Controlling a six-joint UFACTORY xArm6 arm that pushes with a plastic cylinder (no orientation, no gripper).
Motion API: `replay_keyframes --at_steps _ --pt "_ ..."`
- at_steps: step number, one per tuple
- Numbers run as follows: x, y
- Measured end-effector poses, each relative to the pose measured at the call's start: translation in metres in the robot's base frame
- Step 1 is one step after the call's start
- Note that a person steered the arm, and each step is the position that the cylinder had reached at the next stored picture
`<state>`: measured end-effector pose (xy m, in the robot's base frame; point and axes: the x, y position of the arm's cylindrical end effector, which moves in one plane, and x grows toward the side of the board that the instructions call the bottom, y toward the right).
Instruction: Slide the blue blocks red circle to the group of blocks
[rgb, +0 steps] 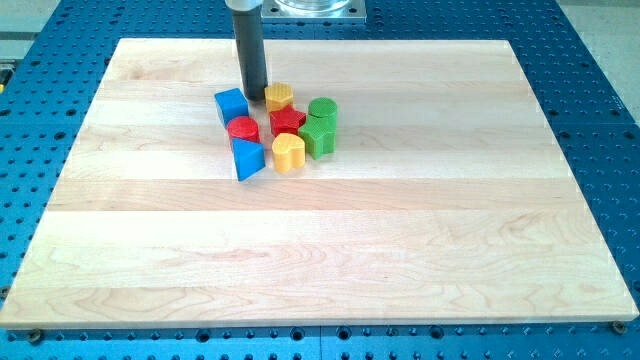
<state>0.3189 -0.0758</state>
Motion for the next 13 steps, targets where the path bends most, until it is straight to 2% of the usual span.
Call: replay_keyframes --at_steps 1,2,3,4,5,6,8,9,10,11,13 --pt "0.001 0.021" --pt "0.001 -0.008" --pt "0.009 -0.07" --pt "0.021 -0.084" --pt "0.03 -0.149" --pt "0.054 -0.149" --pt "0.052 -0.056" --pt "0.052 -0.048" --pt "0.071 -0.084" --pt "0.113 -0.079" --pt "0.143 -0.005"
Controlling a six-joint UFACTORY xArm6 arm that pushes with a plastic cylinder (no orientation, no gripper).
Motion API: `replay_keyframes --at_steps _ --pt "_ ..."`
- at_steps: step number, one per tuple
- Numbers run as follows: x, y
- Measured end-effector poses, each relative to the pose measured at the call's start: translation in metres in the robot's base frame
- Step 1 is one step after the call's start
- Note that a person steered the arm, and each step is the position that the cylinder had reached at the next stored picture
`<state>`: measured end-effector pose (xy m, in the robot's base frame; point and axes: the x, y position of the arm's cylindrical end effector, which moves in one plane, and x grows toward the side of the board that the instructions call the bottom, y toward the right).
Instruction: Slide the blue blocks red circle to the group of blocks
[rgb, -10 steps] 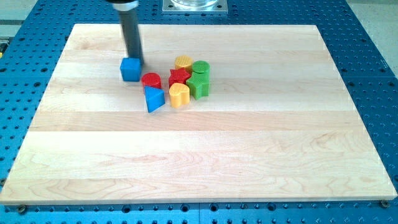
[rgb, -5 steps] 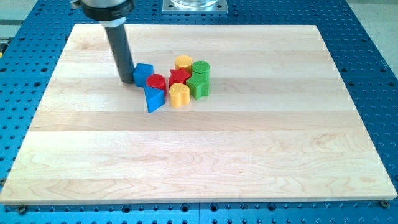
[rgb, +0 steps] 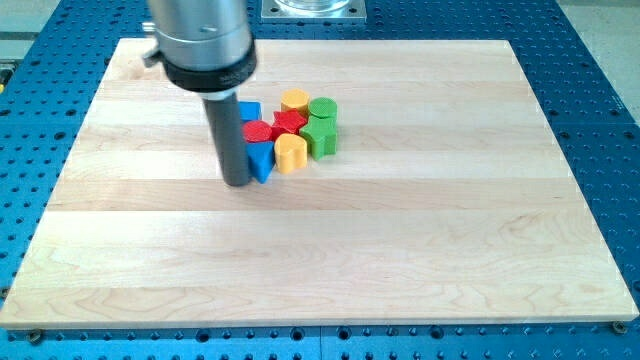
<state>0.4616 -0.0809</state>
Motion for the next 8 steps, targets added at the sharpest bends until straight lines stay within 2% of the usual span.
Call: replay_keyframes --at_steps 2,3,4,6,7,8 --pt "0.003 0.017" --pt "0.009 -0.017" --pt "0.004 -0.092" --pt "-0.063 -0.064" --pt "-0.074 -0.032" --pt "-0.078 -0.033"
